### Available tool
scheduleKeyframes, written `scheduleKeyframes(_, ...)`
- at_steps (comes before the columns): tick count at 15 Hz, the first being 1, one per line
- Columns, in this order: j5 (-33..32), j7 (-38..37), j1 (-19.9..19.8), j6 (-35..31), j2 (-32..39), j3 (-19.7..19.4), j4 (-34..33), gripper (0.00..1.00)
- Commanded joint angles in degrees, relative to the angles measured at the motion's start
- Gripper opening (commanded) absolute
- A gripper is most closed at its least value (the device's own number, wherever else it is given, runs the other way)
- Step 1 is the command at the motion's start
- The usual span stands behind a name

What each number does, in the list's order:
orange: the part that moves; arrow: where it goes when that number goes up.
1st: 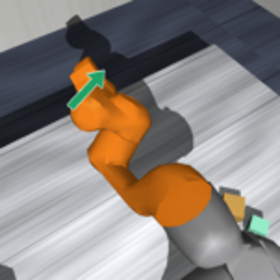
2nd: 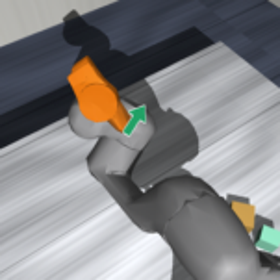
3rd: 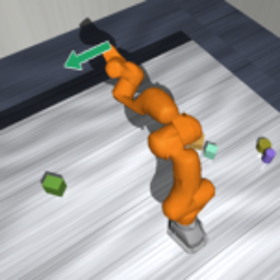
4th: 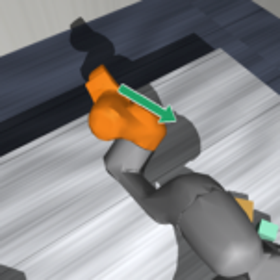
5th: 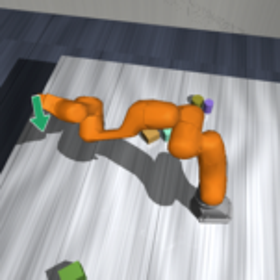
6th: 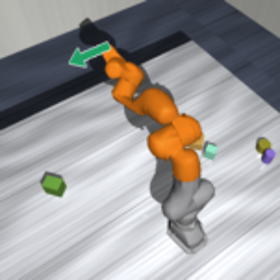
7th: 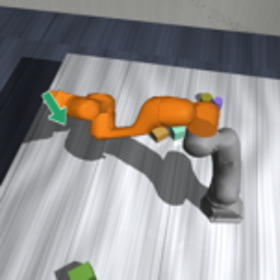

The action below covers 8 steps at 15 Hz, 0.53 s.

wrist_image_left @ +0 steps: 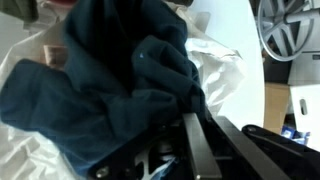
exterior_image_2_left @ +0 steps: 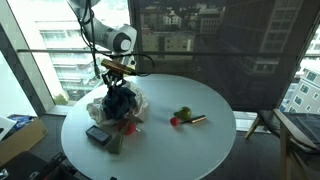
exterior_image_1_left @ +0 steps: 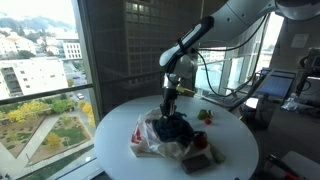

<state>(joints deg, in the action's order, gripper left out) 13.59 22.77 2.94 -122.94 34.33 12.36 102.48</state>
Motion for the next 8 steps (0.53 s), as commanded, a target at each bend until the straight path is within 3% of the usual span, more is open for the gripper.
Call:
scheduleKeyframes(1,-7.7,0.0,3.7,-6.0,1.2,-1.0,-1.9,0.03)
scheduleKeyframes(5,-16.6,-0.1,5.6,-14.4,4.9,-2.7,-4.6,0.03)
scheduleKeyframes(8,-18.7,0.1,4.8,-15.6,9.5,-2.9,-7.1,0.03)
